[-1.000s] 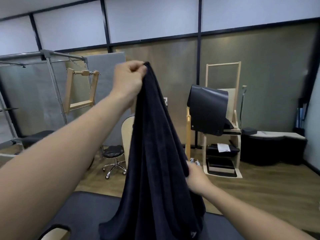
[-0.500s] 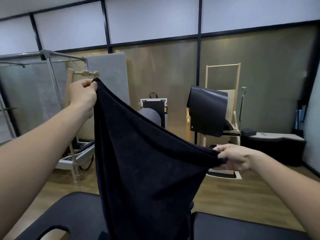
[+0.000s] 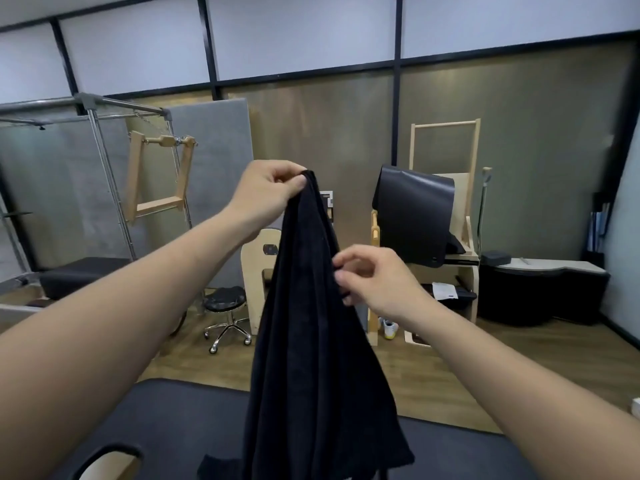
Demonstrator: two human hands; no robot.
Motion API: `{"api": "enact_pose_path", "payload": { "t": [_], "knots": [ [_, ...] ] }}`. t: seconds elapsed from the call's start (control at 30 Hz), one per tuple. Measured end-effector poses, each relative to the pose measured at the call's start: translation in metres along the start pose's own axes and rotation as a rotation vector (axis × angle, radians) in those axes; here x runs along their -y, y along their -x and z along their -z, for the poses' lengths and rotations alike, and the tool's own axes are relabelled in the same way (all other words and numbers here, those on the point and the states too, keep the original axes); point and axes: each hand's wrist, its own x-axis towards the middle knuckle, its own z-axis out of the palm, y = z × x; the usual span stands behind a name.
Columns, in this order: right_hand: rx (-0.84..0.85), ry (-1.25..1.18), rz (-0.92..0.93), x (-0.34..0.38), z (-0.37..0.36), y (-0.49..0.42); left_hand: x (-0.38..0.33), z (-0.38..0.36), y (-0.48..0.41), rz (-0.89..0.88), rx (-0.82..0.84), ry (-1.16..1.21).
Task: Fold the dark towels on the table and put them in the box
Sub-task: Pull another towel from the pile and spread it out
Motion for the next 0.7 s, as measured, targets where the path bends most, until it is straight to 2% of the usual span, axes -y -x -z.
{"api": "enact_pose_path", "payload": {
  "t": [0.03, 0.17, 0.3, 0.37, 0.43, 0.6, 0.7],
  "knots": [
    [-0.047, -0.042, 0.031, 0.009, -0.007, -0.001, -0.001, -0.003, 0.001, -0.015, 0.013, -0.025],
    [-0.183, 0.060, 0.096, 0.020, -0.022, 0.004, 0.002, -0.007, 0.006, -0.065, 0.001, -0.139],
    [-0.148, -0.096, 0.088, 0.020, -0.064, 0.024, 0.001, -0.008, 0.007, -0.074, -0.036, -0.130],
    [-0.140, -0.288, -0.039, 0.006, -0.081, 0.028, -0.002, -0.007, 0.009, -0.069, -0.042, -0.068],
    [-0.132, -0.399, -0.268, -0.011, -0.084, 0.026, -0.007, -0.004, 0.011, -0.071, -0.033, -0.016],
    [0.251, -0.206, -0.474, -0.039, -0.088, 0.036, -0.008, 0.004, 0.012, -0.051, -0.058, 0.077],
    [0.412, -0.029, -0.474, -0.060, -0.105, 0.043, -0.008, 0.007, 0.013, -0.025, -0.104, 0.090]
  ]
}}
